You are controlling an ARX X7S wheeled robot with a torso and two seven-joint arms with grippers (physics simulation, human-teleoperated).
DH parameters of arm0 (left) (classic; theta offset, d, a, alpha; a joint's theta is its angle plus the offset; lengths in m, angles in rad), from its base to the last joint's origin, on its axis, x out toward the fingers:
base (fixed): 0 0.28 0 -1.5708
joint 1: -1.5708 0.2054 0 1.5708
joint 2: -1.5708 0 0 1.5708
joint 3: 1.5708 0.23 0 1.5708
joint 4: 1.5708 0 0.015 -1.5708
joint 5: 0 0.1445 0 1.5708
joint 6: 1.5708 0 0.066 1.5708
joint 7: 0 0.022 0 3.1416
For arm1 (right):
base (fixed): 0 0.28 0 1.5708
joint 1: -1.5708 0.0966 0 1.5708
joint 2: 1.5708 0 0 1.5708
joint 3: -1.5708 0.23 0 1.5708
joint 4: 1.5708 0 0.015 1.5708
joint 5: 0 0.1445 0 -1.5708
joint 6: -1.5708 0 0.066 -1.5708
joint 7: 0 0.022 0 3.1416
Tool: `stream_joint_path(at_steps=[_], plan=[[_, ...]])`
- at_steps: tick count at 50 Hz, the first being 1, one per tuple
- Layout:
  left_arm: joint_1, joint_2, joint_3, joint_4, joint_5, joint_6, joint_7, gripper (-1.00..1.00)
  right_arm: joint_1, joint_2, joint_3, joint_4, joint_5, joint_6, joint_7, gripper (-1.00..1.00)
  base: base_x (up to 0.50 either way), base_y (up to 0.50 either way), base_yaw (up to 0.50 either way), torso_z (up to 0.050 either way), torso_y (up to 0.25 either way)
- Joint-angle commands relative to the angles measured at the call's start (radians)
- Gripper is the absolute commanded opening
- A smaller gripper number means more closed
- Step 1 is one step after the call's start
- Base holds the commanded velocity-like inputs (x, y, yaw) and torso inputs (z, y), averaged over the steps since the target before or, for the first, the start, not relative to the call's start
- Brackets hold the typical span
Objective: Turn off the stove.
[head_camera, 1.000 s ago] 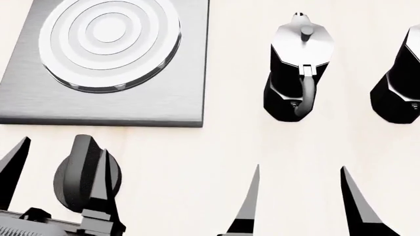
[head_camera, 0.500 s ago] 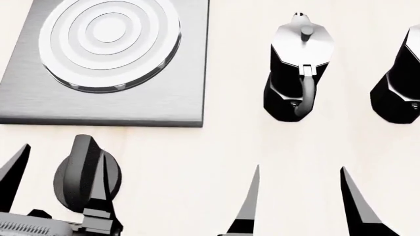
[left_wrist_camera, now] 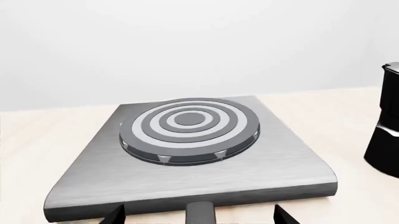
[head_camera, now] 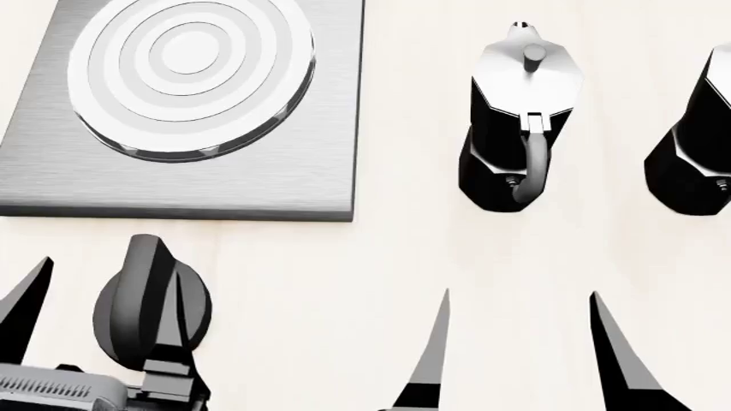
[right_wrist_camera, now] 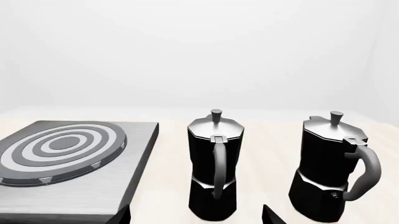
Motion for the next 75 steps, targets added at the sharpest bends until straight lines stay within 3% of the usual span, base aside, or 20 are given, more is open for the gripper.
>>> stream_joint_path(at_steps=[1, 75], plan=[[-0.006, 0.001, -0.003, -0.024, -0.005, 0.011, -0.004, 1.00, 0.003, 0.004, -0.004, 0.003, 0.003, -0.001, 0.003, 1.00, 0.00, 0.00, 0.00, 0.000, 0.000], [-0.029, 0.009, -0.008, -0.211, -0.035, 0.084, -0.019, 1.00, 0.006, 0.027, -0.022, 0.007, 0.016, -0.016, 0.029, 1.00, 0.00, 0.00, 0.00, 0.000, 0.000]])
